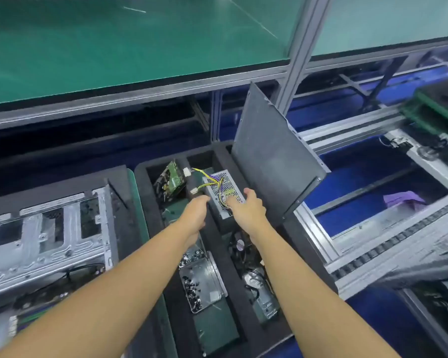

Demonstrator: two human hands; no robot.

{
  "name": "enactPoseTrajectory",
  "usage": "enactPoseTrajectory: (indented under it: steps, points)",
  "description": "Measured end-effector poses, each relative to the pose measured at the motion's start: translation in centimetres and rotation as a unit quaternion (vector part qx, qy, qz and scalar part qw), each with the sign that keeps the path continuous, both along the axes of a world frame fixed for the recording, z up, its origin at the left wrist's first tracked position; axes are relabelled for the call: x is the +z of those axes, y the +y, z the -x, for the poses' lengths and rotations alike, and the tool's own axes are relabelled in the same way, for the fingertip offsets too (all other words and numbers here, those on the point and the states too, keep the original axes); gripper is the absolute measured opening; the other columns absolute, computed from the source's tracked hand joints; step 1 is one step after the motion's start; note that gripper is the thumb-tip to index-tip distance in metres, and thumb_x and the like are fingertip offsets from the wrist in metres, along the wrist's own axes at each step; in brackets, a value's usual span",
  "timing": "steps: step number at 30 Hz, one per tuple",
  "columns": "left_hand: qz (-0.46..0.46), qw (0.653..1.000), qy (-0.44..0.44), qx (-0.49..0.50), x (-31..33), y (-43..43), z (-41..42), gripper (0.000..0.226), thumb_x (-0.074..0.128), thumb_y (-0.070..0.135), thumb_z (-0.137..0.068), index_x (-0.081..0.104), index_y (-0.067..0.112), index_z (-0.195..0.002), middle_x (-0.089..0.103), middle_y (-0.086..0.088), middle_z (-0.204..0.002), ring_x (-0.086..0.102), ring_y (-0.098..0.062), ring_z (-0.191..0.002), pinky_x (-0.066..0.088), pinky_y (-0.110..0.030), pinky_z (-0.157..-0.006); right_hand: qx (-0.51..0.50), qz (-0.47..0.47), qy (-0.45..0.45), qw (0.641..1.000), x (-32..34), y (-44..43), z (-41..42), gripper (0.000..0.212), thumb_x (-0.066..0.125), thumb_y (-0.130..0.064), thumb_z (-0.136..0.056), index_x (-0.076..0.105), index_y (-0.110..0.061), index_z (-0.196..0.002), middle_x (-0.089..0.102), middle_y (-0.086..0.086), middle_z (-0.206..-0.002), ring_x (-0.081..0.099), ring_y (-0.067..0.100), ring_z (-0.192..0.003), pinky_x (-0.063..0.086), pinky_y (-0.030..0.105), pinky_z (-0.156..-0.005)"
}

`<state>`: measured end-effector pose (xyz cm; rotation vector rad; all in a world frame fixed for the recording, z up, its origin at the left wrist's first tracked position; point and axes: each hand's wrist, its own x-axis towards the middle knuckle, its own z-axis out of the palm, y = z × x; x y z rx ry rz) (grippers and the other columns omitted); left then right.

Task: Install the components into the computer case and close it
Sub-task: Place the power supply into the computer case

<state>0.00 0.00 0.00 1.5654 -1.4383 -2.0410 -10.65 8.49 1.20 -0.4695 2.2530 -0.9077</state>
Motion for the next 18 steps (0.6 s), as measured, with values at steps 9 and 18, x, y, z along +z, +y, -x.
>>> enactPoseTrajectory:
  steps: [9, 18]
  points:
    - [-0.073, 0.996, 0.034, 0.038, -1.4, -1.0, 1.1, 0.042, 0.035, 0.039, -0.102, 0.045, 0.023, -0.14, 0.038, 0.005, -0.152, 0.036, -0.016, -0.138, 0.029, -0.041, -0.111, 0.139, -0.145, 0.135, 0.97, -3.3, -3.7, 1.4, 0.117, 0.072, -0.065, -0.082, 0.006, -0.01, -0.162, 0.025, 0.013, -0.163, 0.027, 0.034, -0.147, 0.03, 0.049, -0.115]
    - [-0.079, 0.993, 0.0, 0.092, -1.8, -2.7, -0.2, 0.034, 0.039, 0.036, -0.1, 0.058, 0.021, -0.124, 0.048, 0.004, -0.133, 0.049, -0.012, -0.121, 0.04, -0.032, -0.097, 0.153, -0.188, 0.218, 0.945, -5.7, -5.4, 0.6, 0.125, 0.071, -0.064, -0.083, -0.007, -0.008, -0.162, 0.033, 0.014, -0.153, 0.034, 0.031, -0.142, 0.04, 0.047, -0.106]
